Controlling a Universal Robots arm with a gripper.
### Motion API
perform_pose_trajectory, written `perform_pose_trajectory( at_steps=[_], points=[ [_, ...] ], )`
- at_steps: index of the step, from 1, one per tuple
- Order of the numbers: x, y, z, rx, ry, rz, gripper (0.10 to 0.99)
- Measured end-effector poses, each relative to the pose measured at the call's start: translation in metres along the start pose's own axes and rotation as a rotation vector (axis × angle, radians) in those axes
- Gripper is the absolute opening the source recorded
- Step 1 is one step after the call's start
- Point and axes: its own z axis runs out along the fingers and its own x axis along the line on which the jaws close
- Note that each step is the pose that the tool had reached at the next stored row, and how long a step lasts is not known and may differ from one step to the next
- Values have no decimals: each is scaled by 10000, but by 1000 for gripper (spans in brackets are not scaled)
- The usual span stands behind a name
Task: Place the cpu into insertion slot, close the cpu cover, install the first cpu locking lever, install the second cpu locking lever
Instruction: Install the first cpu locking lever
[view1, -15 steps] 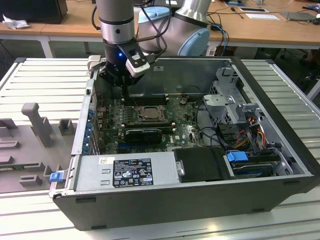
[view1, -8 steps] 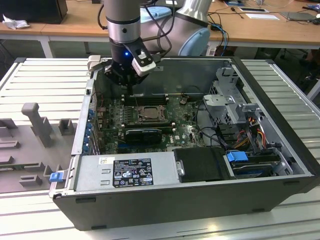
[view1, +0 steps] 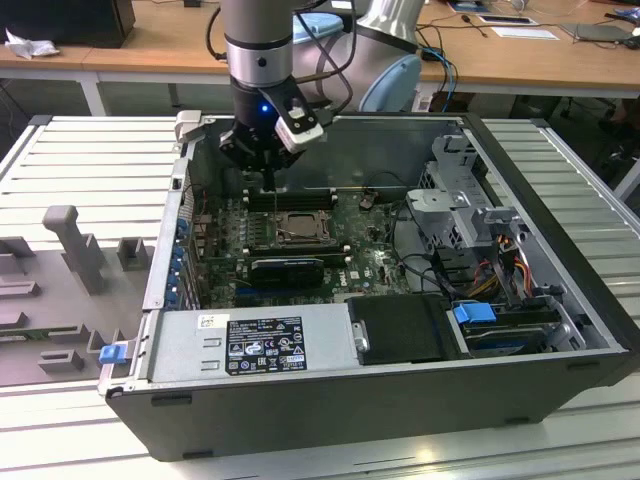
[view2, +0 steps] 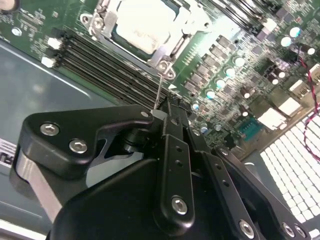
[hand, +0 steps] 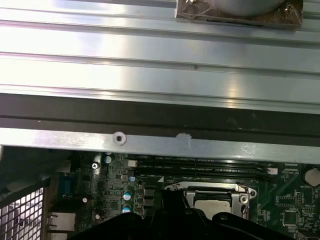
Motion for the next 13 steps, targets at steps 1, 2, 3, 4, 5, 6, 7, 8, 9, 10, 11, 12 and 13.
perform_pose_trajectory(
  at_steps=[1, 2, 3, 4, 5, 6, 7, 8, 9, 10, 11, 12, 13],
  points=[
    [-29, -2, 2, 0, 1, -1, 106],
    [-51, -3, 3, 0, 1, 0, 106],
    [-85, -5, 6, -1, 2, 1, 106],
    [-105, -6, 8, 0, 2, 1, 106],
    [-130, -7, 10, 0, 3, -1, 106],
    [-152, -9, 12, 0, 2, 0, 106],
    [-179, -10, 15, 0, 2, 0, 106],
    [-206, -12, 18, 0, 3, 1, 106],
    [-241, -14, 23, 0, 4, 0, 106],
    [-280, -16, 28, -1, 6, 0, 106],
    [-335, -19, 37, -19, 6, 2, 106],
    [-363, -22, 40, -69, 3, 2, 106],
    [-383, -23, 44, -159, -1, 6, 106]
  ],
)
